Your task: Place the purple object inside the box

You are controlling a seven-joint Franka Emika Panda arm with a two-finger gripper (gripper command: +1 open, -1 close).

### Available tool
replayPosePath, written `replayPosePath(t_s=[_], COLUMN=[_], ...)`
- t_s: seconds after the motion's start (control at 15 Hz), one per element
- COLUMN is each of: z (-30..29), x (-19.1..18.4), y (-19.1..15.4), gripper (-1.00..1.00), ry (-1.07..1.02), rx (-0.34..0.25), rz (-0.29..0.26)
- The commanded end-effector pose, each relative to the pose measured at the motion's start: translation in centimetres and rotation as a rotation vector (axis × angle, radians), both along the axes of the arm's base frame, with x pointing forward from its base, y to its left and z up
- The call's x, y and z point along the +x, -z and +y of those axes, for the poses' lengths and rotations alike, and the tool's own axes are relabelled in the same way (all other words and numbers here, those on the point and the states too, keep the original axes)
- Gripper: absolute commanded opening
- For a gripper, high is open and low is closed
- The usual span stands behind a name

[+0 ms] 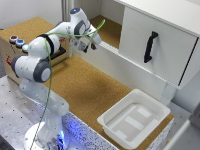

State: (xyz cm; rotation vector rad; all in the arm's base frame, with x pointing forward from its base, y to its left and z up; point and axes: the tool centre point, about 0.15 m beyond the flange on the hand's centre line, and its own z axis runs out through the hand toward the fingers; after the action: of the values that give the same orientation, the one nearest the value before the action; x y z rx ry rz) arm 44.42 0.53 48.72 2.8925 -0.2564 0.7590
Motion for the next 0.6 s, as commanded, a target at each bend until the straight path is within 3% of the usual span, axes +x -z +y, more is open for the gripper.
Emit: replayPosePath(t_s=[0.0,0.33,0.53], z=[-10.2,-23.3,-29.2], x=[-2.0,0.1,0.1], y=[3.4,6.9,6.6], gripper=[-1.0,-1.0,-1.0], ry=[0.021,0.373,0.515], rx=[0.091,0.151,0.089], rz=[-0.078,-0.005,0.02])
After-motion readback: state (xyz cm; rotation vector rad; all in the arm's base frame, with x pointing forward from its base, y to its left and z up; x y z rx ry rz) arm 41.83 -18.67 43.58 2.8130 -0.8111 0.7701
